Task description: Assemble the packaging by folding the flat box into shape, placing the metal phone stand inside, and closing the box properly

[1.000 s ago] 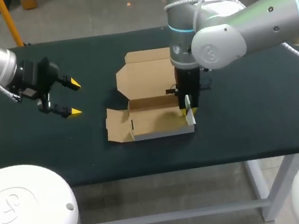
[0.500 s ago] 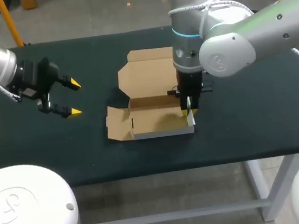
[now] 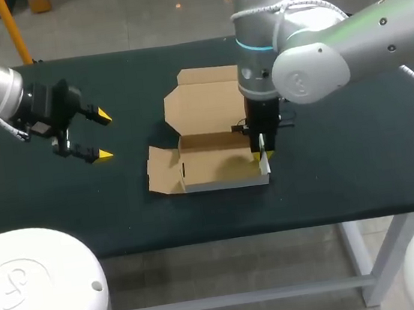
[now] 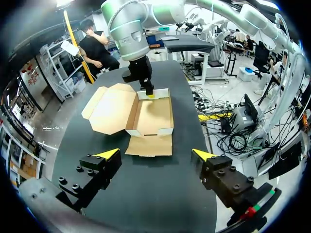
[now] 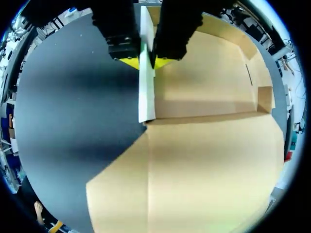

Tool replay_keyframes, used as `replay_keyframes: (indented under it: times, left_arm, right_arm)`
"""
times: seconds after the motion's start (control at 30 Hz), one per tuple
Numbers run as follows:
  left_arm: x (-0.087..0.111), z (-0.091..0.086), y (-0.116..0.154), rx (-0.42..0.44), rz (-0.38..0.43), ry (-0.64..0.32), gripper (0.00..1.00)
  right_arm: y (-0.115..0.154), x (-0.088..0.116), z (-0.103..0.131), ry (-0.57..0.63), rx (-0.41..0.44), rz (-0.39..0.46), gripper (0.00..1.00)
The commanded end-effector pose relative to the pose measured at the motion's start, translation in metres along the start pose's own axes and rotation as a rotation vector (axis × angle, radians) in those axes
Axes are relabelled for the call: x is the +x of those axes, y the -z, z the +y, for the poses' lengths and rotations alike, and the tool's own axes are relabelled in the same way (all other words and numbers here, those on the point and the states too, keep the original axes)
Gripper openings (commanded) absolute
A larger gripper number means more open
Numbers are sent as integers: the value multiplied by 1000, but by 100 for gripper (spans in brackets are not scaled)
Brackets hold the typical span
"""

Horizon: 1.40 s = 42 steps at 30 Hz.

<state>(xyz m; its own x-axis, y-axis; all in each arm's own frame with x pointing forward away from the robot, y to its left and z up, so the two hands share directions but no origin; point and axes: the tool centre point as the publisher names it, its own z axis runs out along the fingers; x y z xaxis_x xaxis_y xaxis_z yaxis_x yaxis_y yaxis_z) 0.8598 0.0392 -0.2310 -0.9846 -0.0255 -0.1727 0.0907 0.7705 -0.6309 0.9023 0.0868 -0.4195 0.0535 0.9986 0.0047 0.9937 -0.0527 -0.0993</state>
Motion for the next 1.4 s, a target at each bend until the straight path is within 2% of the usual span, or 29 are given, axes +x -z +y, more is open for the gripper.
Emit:
replay_keyframes:
  times: [0.03, 0.13, 0.2, 0.37, 0.87, 1.2, 1.4]
  left_arm:
    - [0, 0, 1, -4, 3, 1, 100]
    - [0, 0, 1, -4, 3, 1, 100]
    - [0, 0, 1, -4, 3, 1, 100]
    - [0, 0, 1, -4, 3, 1, 100]
    - [0, 0, 1, -4, 3, 1, 100]
    - [0, 0, 1, -4, 3, 1, 100]
    - [0, 0, 1, -4, 3, 1, 100]
  right_arm:
    - [-12, -1, 2, -3, 10, -15, 16]
    - [-13, -2, 2, -5, 11, -20, 13]
    - [-13, -2, 2, -5, 11, -24, 0]
    - [-13, -2, 3, 3, 13, -52, 0]
    - [-8, -3, 4, 10, 13, -248, 0]
    - [-8, -11, 4, -138, -3, -368, 0]
    - [-5, -16, 3, -183, -11, -395, 0]
